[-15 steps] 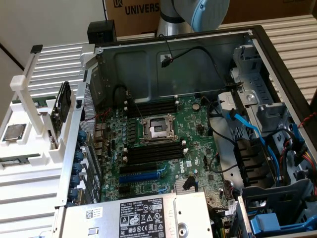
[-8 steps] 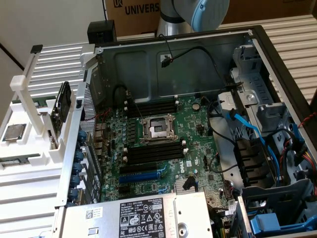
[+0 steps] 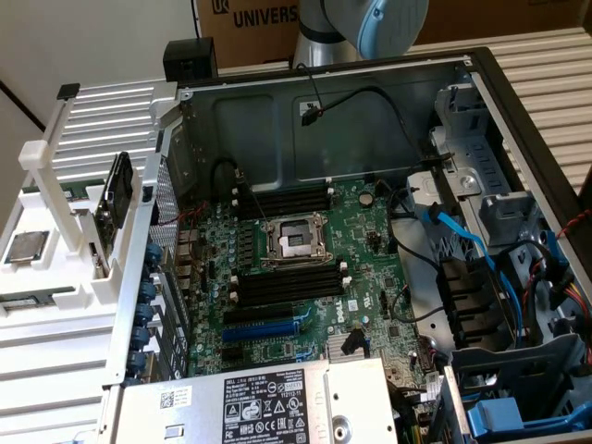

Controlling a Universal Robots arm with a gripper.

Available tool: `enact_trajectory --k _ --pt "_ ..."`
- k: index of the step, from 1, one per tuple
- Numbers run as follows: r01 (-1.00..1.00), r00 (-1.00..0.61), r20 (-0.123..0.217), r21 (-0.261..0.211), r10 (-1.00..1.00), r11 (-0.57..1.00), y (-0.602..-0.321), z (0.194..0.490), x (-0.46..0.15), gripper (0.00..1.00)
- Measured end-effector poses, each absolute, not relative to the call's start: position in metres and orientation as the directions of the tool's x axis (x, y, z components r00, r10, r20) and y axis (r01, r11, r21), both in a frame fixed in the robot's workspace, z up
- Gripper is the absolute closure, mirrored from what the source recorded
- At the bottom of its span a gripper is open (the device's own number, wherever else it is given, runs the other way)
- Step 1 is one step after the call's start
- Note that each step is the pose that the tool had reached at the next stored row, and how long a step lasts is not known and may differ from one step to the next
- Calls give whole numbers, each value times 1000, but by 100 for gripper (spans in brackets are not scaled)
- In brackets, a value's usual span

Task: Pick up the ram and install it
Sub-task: 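Pick up the ram and move it above insertion slot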

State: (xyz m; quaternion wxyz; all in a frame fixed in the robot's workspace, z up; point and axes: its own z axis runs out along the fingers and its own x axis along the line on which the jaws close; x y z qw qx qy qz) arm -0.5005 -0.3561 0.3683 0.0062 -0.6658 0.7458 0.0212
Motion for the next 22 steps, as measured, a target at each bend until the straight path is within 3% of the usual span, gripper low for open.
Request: enact_trajectory --k 12,22 --pt "-994 -113 -44 10 -993 113 -356 364 -501 90" --pt "-993 -117 -47 10 -992 116 -361 343 -501 90"
